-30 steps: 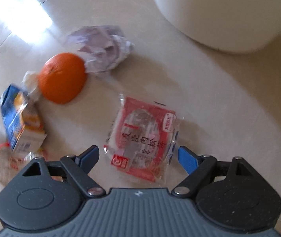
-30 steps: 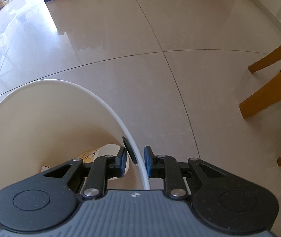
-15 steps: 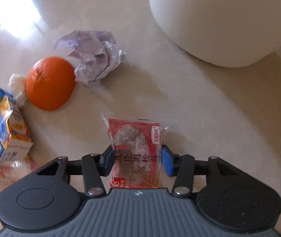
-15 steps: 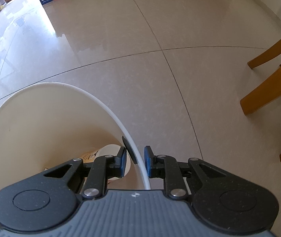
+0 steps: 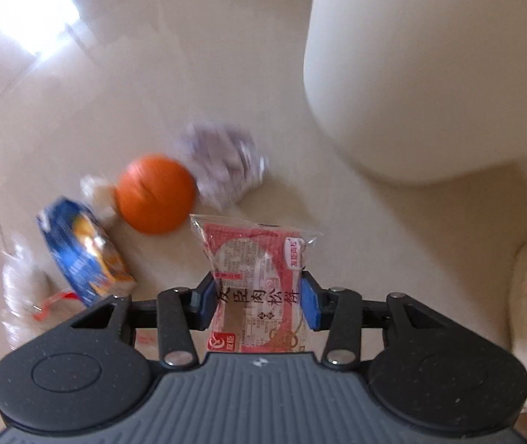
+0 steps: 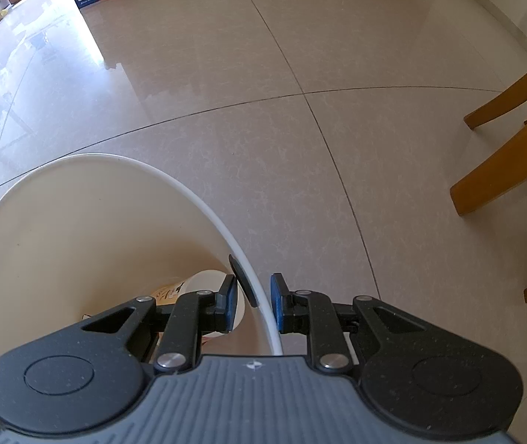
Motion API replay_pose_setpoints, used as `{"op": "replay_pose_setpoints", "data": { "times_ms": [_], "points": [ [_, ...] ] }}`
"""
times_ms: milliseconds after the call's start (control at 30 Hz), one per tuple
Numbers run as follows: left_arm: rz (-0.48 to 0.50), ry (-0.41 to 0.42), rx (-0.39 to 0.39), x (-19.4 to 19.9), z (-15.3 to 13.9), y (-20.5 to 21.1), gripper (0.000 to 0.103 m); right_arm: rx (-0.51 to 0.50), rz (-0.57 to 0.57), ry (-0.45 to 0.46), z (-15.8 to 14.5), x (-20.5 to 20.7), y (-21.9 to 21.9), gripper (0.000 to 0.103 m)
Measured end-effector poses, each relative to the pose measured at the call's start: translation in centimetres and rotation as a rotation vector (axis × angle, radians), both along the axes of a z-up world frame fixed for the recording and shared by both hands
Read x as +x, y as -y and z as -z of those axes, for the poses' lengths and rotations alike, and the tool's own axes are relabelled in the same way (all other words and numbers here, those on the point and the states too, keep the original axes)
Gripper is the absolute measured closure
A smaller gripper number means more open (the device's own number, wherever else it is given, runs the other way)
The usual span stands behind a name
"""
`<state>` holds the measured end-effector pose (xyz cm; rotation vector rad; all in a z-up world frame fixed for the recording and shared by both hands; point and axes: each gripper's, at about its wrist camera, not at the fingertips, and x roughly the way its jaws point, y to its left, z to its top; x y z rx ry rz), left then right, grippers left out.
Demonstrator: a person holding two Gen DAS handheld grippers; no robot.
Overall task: Collect trash
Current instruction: 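Carry the snack wrapper over the wastebasket and open the left gripper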
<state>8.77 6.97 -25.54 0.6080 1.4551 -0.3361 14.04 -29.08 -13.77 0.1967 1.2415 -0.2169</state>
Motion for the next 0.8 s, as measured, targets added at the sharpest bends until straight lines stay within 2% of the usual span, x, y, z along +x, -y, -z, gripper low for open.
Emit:
{"op": "replay_pose_setpoints", "data": {
  "times_ms": [133, 300, 467, 567, 700, 733, 767, 800],
  "points": [
    [0.031, 0.037, -0.030, 1.4, -5.1, 1.4, 0.059, -0.003, -0.002, 0.003, 0.0, -0.1, -0.3, 0.081],
    [0.121, 0.072, -0.038, 2.8, -11.6, 4.6, 0.059, -0.003, -0.005, 0.004, 0.1, -0.3, -0.3, 0.081],
    [0.216, 0.100, -0.139, 3.5, -18.0, 9.7, 0.059, -0.005, -0.004, 0.004, 0.1, -0.3, -0.2, 0.081],
    [0.273, 0.119, -0.206, 3.8, -19.8, 13.3, 0.058, -0.002, 0.000, 0.004, 0.1, -0.3, -0.2, 0.081],
    [0.293, 0.111, -0.297, 4.1, -20.2, 17.3, 0.057, -0.003, 0.002, 0.004, 0.1, -0.2, -0.3, 0.080],
    [0.302, 0.110, -0.316, 4.0, -20.2, 18.1, 0.053, -0.002, 0.001, 0.003, 0.1, -0.2, -0.3, 0.080],
    [0.311, 0.109, -0.327, 3.9, -20.0, 18.9, 0.036, -0.003, 0.000, 0.004, 0.1, -0.2, -0.3, 0.080],
    [0.312, 0.111, -0.328, 3.8, -19.8, 19.4, 0.025, -0.002, 0.001, 0.003, 0.1, -0.2, -0.3, 0.081]
  ]
}}
